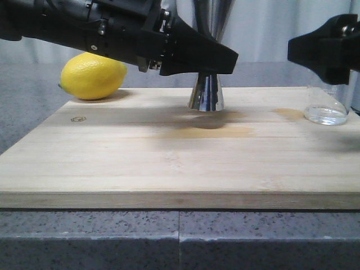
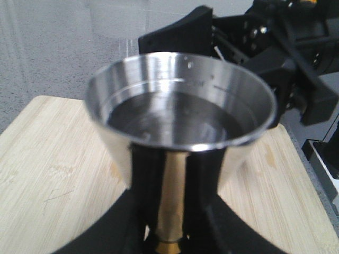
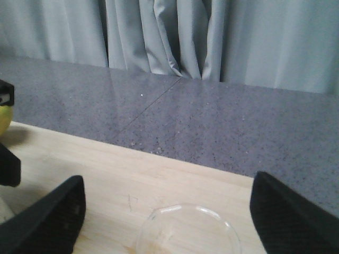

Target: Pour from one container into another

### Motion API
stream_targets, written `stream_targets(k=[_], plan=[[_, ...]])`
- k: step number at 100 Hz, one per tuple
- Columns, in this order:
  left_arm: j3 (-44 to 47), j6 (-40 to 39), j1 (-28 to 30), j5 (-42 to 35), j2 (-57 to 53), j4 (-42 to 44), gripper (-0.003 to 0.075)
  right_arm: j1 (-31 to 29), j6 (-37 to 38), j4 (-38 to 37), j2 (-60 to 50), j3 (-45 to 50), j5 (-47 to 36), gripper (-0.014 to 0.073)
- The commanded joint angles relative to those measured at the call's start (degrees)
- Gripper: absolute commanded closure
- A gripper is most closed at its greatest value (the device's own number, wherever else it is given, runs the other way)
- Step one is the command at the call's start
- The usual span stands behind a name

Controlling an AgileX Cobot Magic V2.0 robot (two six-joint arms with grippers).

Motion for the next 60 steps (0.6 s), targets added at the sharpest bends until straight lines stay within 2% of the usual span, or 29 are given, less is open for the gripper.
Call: stream_targets(k=[1, 19, 60], plan=[[-1.64, -0.31, -0.47, 3.25, -2.64, -4.53, 0.0598, -0.03, -0.25, -1.45, -3.09, -1.02, -3.13, 0.0018], [-1.64, -0.31, -0.47, 3.25, -2.64, -5.30, 0.0598, -0.03, -0.52, -1.93, -6.40, -1.02, -2.98, 0.0018], [-1.64, 6.18, -0.47, 4.37, -2.64, -5.39, 0.0598, -0.03, -1.74, -2.03, -6.91, -1.02, -3.00, 0.0018]])
